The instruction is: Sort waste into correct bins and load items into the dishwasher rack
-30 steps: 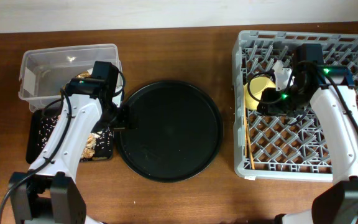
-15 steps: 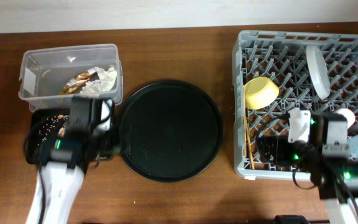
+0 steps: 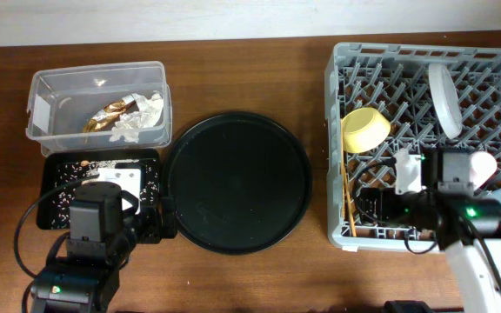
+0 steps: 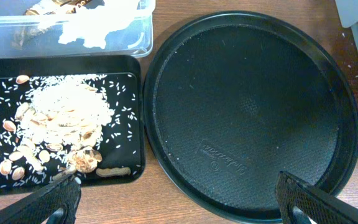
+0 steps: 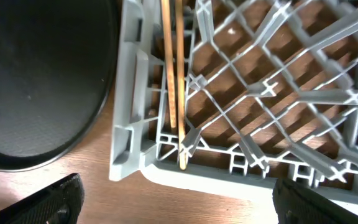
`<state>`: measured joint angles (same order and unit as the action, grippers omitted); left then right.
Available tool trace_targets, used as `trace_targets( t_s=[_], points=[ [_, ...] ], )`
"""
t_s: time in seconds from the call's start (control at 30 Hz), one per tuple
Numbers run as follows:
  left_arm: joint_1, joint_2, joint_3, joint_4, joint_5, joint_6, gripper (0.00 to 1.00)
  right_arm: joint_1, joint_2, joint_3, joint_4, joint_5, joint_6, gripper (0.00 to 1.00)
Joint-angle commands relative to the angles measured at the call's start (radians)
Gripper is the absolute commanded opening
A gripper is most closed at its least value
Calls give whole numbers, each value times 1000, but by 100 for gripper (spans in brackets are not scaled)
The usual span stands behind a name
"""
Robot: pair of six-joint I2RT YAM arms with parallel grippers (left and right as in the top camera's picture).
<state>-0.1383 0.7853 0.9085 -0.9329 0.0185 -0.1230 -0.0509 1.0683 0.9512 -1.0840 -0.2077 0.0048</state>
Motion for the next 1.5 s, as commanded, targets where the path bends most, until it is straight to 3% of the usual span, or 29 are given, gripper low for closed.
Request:
trace_targets(
  t_s=[0.0,0.13,0.33,0.4,0.57,0.63,0.77,0.87,1.03,1.47],
  points=[
    [2,-3,-10,3,3,16,99,-1,45,-6,0,6,11,98],
    [2,-3,-10,3,3,16,99,-1,-68,-6,0,6,11,98],
    [2,-3,-10,3,3,16,99,-1,-385,-6,3,114,10,98],
    [2,-3,-11,3,3,16,99,-1,-500,-31,80,112,10,98],
    [2,-3,-10,3,3,16,99,30,-828,-333,480,105,10,98],
    [2,-3,-10,4,3,16,99,58,-952,-539,757,104,11,98],
    [2,-3,-10,3,3,16,99,59,-1054,-776,1098,109,10,98],
    [2,-3,-10,4,3,16,99,59,-1065,-908,1248,116,10,98],
    [2,-3,-10,1,3,16,99,57,-1065,-946,1013,119,-8,98],
    [2,-3,-10,1,3,16,99,57,-1064,-946,1013,119,-8,98]
  ],
)
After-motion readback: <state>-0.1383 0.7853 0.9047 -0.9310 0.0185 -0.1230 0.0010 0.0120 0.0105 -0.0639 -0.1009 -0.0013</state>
